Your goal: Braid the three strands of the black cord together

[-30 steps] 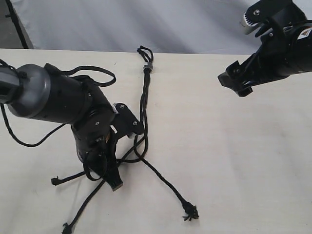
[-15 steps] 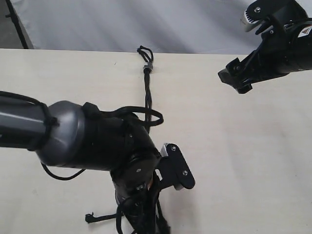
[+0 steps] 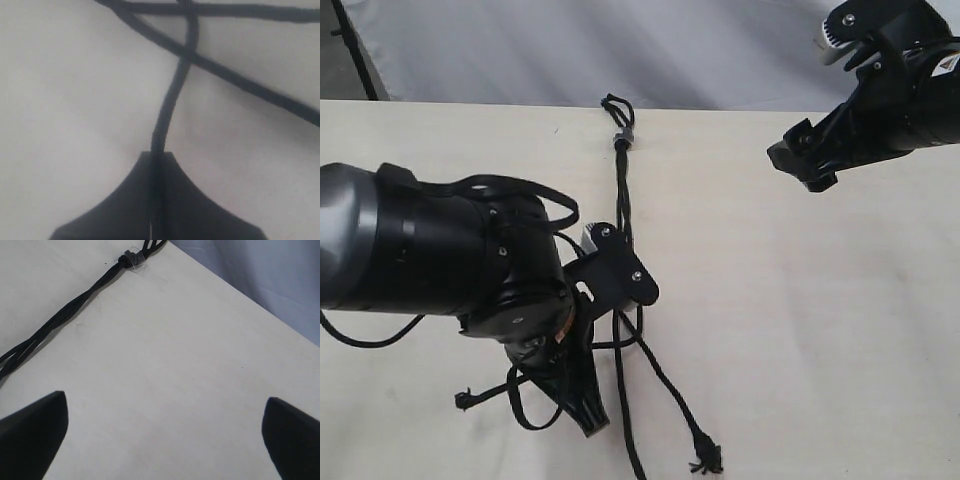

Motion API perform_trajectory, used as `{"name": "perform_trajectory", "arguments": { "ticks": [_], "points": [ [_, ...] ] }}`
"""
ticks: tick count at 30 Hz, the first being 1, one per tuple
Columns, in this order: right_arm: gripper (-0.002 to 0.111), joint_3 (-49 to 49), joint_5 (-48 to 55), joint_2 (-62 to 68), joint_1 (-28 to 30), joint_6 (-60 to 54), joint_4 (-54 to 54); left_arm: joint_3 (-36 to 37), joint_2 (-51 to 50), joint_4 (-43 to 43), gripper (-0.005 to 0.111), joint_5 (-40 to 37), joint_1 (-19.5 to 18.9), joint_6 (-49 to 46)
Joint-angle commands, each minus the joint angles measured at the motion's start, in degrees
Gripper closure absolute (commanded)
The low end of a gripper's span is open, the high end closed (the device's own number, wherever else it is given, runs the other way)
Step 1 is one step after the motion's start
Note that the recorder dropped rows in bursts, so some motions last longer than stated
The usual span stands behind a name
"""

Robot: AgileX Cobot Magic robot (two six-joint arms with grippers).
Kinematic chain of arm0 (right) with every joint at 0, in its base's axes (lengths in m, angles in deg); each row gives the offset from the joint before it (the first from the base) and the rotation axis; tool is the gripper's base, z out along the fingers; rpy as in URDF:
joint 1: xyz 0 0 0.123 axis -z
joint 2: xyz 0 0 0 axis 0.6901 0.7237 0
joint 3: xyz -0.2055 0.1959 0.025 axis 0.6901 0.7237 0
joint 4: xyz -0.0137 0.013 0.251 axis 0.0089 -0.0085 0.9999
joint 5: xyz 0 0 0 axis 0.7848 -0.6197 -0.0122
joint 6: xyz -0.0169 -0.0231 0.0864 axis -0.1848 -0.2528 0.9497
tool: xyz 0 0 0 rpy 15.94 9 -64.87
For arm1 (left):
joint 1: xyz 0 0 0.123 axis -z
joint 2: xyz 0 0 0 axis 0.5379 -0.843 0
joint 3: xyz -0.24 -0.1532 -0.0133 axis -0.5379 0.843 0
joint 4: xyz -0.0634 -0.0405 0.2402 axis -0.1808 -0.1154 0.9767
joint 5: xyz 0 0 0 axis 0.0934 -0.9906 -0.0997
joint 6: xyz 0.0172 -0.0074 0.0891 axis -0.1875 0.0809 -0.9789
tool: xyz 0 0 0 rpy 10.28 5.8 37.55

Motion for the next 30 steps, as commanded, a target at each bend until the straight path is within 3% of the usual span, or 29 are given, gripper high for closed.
{"name": "perform_trajectory", "arguments": {
  "ticks": [1,4,5,8,10,13,16,18,19,25,30],
  "points": [
    [0.010,0.25,-0.34,-0.39,0.28,0.04,0.48,1.60,-1.75,0.44,0.094,2.19,-0.10,4.67],
    [0.010,0.25,-0.20,-0.39,0.28,0.04,0.48,1.72,-3.09,0.44,0.057,2.51,-0.10,4.67],
    [0.010,0.25,-0.20,-0.39,0.28,0.04,0.48,1.72,-3.09,0.74,0.050,2.51,-0.10,4.67],
    [0.010,0.25,-0.19,-0.39,0.28,0.04,0.73,1.72,-2.01,3.41,0.036,1.51,-0.23,6.65],
    [0.010,0.25,0.47,-0.39,0.28,0.04,1.75,1.32,-0.35,7.66,0.035,-0.43,-0.99,12.91],
    [0.010,0.25,2.54,-0.39,-0.03,0.04,4.96,0.34,3.59,15.90,0.039,-5.59,-3.34,21.11],
    [0.010,0.14,2.70,-0.39,-1.54,0.04,7.48,0.34,9.15,22.82,0.056,-7.33,-7.17,25.31],
    [0.010,-0.11,3.11,-0.39,-3.73,-0.81,9.67,0.34,12.93,23.18,0.080,-6.79,-10.32,25.31],
    [0.010,-0.48,4.87,-0.39,-6.59,-1.75,10.18,0.34,15.91,23.30,0.107,-6.06,-12.85,25.19],
    [0.010,-0.48,9.66,-0.39,-19.72,-1.75,10.18,0.48,22.12,23.82,0.104,-4.61,-19.69,24.83],
    [0.010,-0.53,11.93,7.19,-36.16,8.10,3.76,4.34,24.06,23.69,0.104,3.75,-27.70,25.86]
  ]
}}
